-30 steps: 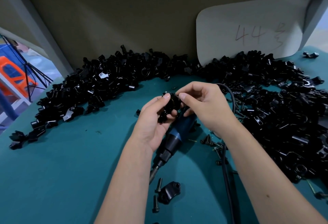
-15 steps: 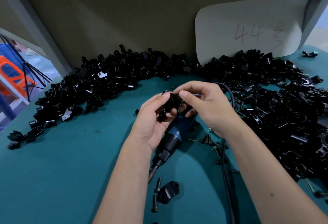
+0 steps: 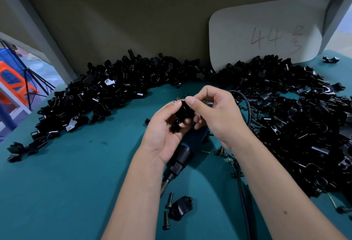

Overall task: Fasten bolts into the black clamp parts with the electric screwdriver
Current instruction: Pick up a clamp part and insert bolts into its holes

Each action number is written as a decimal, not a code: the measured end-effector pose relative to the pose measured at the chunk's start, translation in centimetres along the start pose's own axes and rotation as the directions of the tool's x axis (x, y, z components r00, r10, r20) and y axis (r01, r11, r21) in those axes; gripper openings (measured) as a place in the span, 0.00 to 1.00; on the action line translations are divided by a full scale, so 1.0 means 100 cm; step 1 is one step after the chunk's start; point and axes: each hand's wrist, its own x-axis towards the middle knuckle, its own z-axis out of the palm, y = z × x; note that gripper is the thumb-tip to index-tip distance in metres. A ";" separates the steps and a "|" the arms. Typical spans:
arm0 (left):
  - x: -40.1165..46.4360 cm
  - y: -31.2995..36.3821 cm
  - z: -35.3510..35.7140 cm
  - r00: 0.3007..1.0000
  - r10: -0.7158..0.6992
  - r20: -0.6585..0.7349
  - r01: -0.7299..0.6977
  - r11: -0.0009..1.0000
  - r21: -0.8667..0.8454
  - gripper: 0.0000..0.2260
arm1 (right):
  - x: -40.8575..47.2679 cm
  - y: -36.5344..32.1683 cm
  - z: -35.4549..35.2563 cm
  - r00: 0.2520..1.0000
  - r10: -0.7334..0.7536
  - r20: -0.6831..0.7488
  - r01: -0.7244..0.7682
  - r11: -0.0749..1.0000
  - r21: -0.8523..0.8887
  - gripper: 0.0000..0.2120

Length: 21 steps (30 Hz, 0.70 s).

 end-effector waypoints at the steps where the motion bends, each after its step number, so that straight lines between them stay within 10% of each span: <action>1: 0.000 -0.001 0.001 1.000 -0.002 0.003 0.001 1.000 0.010 0.05 | 0.000 0.001 0.003 1.000 -0.003 -0.030 0.002 1.000 -0.020 0.12; 21: 0.004 -0.002 -0.004 0.998 0.010 0.064 -0.006 0.998 -0.066 0.11 | -0.005 -0.003 0.014 0.990 0.131 -0.050 -0.112 0.953 0.282 0.03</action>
